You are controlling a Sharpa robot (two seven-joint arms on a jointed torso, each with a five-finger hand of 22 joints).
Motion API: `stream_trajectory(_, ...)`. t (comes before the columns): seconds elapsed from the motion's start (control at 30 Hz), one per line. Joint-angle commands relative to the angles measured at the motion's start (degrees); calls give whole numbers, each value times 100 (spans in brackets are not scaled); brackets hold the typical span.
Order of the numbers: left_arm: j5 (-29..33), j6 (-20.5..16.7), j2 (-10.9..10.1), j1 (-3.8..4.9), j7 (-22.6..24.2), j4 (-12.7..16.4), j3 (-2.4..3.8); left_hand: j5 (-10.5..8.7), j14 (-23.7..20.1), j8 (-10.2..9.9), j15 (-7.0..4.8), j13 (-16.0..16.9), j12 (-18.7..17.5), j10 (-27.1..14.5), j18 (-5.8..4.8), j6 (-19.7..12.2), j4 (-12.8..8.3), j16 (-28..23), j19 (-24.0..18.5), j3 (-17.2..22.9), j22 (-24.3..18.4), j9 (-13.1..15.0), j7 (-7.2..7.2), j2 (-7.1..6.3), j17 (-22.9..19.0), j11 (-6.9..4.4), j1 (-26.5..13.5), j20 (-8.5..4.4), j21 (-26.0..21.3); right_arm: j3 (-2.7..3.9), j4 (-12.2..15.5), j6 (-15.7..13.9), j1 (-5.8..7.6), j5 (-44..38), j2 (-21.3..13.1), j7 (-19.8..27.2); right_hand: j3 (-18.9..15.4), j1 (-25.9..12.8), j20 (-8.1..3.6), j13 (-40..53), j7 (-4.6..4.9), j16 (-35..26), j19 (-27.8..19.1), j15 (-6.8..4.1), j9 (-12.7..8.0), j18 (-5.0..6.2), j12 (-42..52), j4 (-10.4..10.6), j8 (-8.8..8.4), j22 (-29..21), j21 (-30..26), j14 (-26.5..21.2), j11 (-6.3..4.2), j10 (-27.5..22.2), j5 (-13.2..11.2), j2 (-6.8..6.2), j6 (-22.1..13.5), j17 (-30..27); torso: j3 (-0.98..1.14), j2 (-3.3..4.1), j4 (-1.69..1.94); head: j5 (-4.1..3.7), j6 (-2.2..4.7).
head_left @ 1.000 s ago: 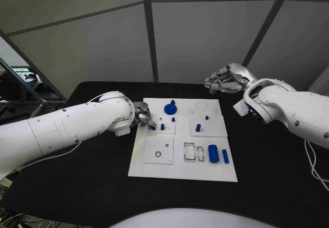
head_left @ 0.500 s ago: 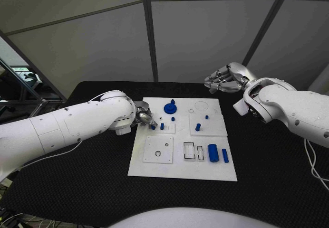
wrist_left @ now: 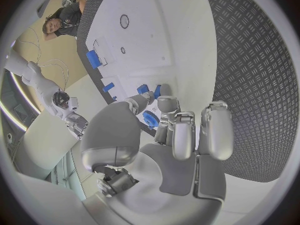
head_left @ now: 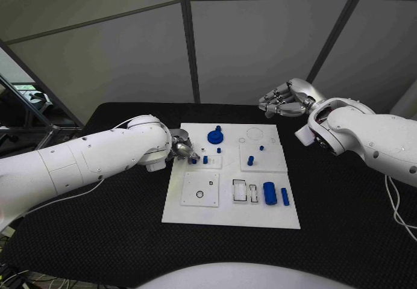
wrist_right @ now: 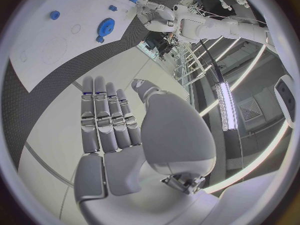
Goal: Assemble the parts on the task board
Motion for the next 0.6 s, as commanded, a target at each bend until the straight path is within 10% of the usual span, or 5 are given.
stream_trajectory(0.03, -23, 80, 4, -19, -53, -22, -18, -37, 634, -27, -6, 18, 47, 25, -122, 68, 114, 37, 216, -164, 553, -20, -1, -11, 1496, 20, -148, -40, 43, 3, 13, 6, 10, -7, -3, 22, -28, -26, 37, 4, -11, -15, 4, -4, 4, 15, -11, 4, -15, -8, -23, -30, -9, -39, 18, 11, -46, -8, -2, -3, 3, -4, 6)
stream_trajectory(0.6, -8, -184, -41, -20, -33, -7, -17, -27, 622, -99, 4, -18, 17, -18, -116, 123, 484, 13, 206, -1061, 550, -121, 11, -1, 1456, 34, -320, -30, 6, 3, 1, 14, 10, -7, 0, 30, -28, -26, 37, 4, -11, -15, 4, -4, 4, 15, -11, 4, -15, -8, -23, -30, -9, -39, 18, 11, -46, -8, -8, -1, 4, -3, 12)
